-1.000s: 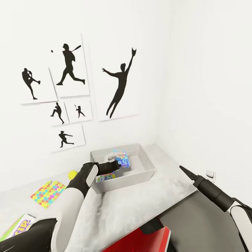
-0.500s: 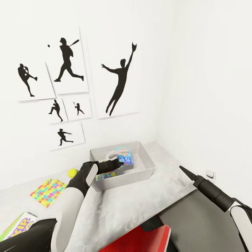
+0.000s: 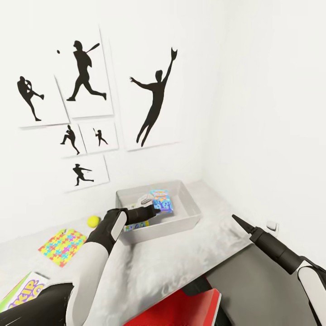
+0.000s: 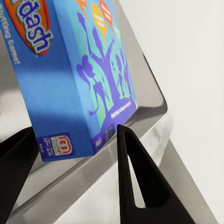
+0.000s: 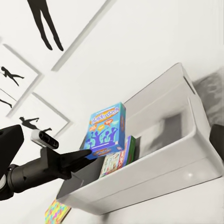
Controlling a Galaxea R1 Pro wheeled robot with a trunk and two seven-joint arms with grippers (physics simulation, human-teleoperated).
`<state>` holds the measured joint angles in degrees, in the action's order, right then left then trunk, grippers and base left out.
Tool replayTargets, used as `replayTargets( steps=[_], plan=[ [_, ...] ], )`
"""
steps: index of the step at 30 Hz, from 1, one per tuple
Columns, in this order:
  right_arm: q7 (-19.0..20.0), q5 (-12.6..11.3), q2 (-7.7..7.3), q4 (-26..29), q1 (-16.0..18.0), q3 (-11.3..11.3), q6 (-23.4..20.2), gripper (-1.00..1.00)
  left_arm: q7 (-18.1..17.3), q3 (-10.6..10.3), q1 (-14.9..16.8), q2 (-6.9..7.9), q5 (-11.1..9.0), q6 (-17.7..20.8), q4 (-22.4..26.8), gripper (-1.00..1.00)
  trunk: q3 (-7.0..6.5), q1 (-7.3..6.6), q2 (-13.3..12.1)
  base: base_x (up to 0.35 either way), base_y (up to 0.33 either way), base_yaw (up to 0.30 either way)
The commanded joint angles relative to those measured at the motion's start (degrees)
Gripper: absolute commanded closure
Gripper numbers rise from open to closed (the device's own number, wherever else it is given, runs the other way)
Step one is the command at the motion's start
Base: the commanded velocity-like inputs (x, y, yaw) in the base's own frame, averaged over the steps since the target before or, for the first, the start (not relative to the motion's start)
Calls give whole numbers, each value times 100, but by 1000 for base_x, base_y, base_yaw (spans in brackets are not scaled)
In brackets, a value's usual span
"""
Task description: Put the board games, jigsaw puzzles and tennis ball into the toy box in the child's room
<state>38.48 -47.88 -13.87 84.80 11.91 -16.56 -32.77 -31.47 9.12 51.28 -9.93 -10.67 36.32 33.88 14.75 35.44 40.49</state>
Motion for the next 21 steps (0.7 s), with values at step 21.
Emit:
replayTargets(
  steps=[21],
  plan=[
    [2,-45,-1,-16,5,-5,-36,-100,-37,37,6,-7,-16,46,94,100,175,1,8,0,0,0]
  ],
)
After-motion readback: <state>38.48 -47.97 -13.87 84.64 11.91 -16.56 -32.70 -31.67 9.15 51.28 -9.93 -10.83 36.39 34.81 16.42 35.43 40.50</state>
